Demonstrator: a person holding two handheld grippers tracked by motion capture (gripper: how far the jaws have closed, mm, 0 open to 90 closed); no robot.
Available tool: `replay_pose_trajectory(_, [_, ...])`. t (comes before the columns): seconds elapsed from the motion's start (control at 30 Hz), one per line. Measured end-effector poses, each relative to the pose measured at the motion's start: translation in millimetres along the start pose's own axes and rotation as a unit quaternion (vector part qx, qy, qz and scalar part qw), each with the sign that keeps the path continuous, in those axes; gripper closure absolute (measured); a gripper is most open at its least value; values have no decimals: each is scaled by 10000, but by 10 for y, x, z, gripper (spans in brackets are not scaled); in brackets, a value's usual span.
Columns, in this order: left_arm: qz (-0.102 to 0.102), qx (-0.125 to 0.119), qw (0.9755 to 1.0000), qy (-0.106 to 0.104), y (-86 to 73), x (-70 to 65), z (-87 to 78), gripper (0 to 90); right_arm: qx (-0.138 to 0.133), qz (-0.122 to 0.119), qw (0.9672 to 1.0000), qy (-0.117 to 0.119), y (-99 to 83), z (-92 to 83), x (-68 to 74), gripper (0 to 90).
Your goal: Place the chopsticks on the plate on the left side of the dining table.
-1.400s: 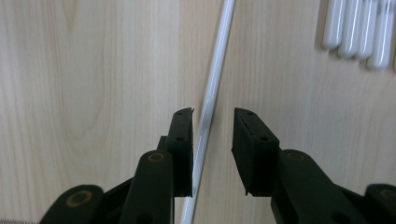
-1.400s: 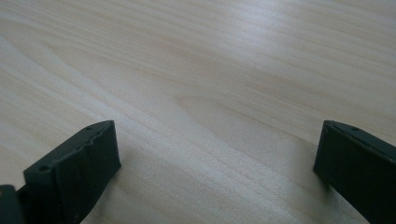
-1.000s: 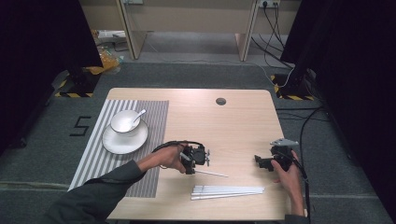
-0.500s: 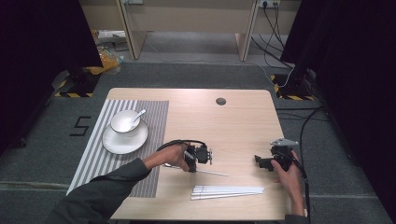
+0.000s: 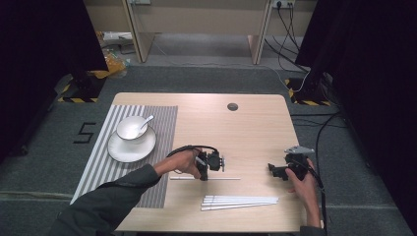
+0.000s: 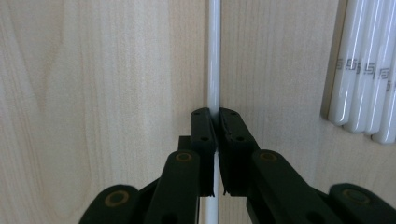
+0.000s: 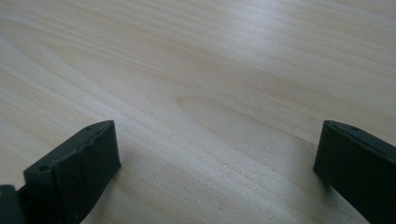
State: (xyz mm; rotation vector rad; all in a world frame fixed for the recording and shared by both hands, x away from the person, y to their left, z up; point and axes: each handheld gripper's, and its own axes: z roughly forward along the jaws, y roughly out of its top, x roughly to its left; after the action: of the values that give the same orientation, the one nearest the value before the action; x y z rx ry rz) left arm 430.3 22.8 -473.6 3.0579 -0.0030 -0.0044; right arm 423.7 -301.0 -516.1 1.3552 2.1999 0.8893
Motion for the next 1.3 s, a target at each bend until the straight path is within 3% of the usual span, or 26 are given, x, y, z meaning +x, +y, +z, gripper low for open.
replay_pose_trajectory(0.17, [-92, 138, 9998, -69, -6, 10, -9, 845, 1, -2, 10000, 0, 0, 0, -1, 2])
replay_pose_trajectory(0.37, [-103, 137, 9998, -99, -23, 23, -68, 845, -7, -2, 10000, -2, 0, 2, -1, 2])
replay_pose_trajectory(0.57, [-133, 132, 9998, 17, -117, 60, -167, 846, -7, 0, 10000, -2, 1, 2, -1, 2])
replay_pose_trajectory(1.07, [-544, 212, 9982, 107, -461, 223, -350, 846, -5, 4, 10000, -2, 1, 2, -1, 2])
replay_pose_trajectory(1.3, [-892, 182, 9956, 229, -790, 321, -448, 845, -7, -2, 10000, -3, 1, 2, -2, 2])
